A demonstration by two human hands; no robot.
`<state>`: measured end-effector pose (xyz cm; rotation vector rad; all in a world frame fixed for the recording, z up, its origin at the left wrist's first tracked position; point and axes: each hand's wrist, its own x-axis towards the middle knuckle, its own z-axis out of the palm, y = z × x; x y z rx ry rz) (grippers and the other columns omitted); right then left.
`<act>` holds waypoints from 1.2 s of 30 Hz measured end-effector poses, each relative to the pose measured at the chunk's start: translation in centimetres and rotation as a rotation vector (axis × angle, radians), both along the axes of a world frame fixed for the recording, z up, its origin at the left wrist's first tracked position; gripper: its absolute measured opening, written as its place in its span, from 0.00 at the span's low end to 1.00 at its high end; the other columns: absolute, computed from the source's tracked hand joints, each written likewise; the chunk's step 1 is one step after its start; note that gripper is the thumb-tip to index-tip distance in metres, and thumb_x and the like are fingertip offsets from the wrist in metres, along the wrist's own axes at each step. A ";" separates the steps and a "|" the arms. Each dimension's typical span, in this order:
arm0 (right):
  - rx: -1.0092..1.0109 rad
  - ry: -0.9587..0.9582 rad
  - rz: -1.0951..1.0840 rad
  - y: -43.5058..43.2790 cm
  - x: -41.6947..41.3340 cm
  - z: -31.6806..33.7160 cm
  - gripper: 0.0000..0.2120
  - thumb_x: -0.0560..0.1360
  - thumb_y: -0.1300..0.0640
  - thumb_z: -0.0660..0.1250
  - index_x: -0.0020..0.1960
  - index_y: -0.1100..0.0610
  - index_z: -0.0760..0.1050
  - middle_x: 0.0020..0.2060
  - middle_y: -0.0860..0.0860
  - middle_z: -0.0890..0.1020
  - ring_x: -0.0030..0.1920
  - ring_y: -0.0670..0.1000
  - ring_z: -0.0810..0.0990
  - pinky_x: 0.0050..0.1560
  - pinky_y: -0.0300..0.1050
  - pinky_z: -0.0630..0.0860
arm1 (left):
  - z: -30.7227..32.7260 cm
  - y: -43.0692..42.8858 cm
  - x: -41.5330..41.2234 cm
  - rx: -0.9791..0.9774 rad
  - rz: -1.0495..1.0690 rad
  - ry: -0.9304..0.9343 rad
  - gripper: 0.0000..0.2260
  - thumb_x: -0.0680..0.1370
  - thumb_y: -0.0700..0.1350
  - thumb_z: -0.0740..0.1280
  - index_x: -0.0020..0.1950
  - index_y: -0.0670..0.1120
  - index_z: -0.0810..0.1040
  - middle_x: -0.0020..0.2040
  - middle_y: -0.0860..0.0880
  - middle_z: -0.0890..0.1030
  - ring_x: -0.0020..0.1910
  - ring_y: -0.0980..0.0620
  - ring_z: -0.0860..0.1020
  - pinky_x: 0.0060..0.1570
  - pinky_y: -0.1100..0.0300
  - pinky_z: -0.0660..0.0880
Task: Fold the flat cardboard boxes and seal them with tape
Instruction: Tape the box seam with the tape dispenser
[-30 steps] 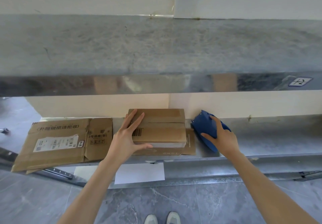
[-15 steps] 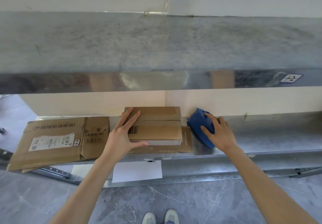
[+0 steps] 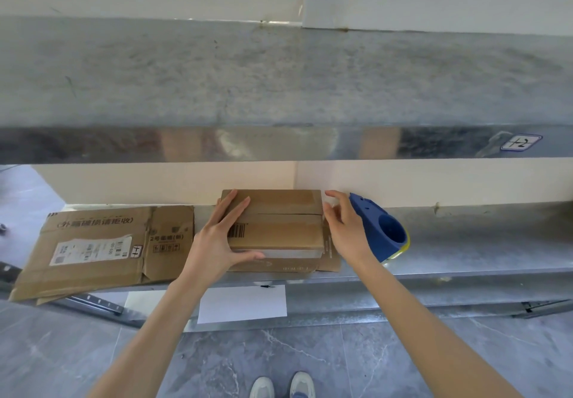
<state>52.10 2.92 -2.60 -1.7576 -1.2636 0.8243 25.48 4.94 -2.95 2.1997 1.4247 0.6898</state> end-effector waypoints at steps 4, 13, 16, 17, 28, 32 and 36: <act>0.098 -0.037 -0.075 0.0 -0.6 -0.5 0.13 0.83 0.59 0.59 0.67 0.55 0.70 0.34 0.48 0.72 0.34 0.46 0.72 0.34 0.33 0.71 | -0.1 0.1 0.0 -0.006 -0.003 0.003 0.49 0.60 0.72 0.71 0.78 0.62 0.58 0.79 0.63 0.52 0.71 0.61 0.63 0.59 0.53 0.76; 0.110 -0.031 -0.152 -0.2 -1.9 -2.6 0.16 0.83 0.60 0.56 0.69 0.50 0.67 0.37 0.49 0.73 0.37 0.49 0.74 0.40 0.46 0.73 | -0.2 0.0 0.2 0.005 0.000 -0.023 0.48 0.61 0.71 0.72 0.78 0.63 0.59 0.79 0.65 0.52 0.76 0.57 0.61 0.62 0.54 0.74; 0.138 -0.076 -0.152 -0.4 -1.9 -2.7 0.18 0.79 0.44 0.57 0.68 0.45 0.68 0.44 0.46 0.76 0.43 0.50 0.77 0.45 0.47 0.74 | -0.1 0.0 0.3 0.009 0.006 -0.018 0.48 0.61 0.71 0.72 0.78 0.63 0.59 0.79 0.65 0.52 0.77 0.56 0.61 0.61 0.54 0.74; 0.134 -0.062 -0.181 -0.4 -2.0 -2.5 0.23 0.75 0.37 0.55 0.67 0.44 0.69 0.44 0.46 0.77 0.43 0.51 0.78 0.46 0.48 0.74 | -0.2 0.0 0.4 0.007 0.005 -0.023 0.48 0.61 0.71 0.72 0.78 0.63 0.59 0.79 0.65 0.53 0.77 0.55 0.60 0.62 0.54 0.74; 0.070 -0.228 -0.233 -0.4 -0.6 -1.6 0.20 0.79 0.61 0.66 0.69 0.52 0.69 0.49 0.49 0.77 0.41 0.47 0.76 0.44 0.49 0.78 | 0.2 -0.1 0.2 -0.026 0.009 -0.031 0.48 0.61 0.71 0.73 0.77 0.66 0.58 0.78 0.69 0.50 0.78 0.57 0.57 0.65 0.54 0.71; 0.218 -0.106 -0.109 -0.2 -1.7 0.7 0.17 0.81 0.57 0.63 0.69 0.51 0.70 0.62 0.47 0.74 0.60 0.46 0.74 0.61 0.48 0.75 | 0.2 -0.2 0.4 -0.037 0.019 -0.031 0.49 0.61 0.69 0.75 0.77 0.65 0.58 0.78 0.68 0.50 0.77 0.58 0.57 0.66 0.52 0.70; 0.005 -0.179 0.174 0.9 -4.4 2.0 0.30 0.78 0.36 0.60 0.77 0.41 0.58 0.79 0.44 0.52 0.78 0.46 0.50 0.71 0.49 0.61 | -0.1 -0.1 0.3 -0.071 0.012 -0.100 0.50 0.59 0.68 0.77 0.78 0.63 0.59 0.79 0.66 0.47 0.78 0.57 0.55 0.69 0.49 0.67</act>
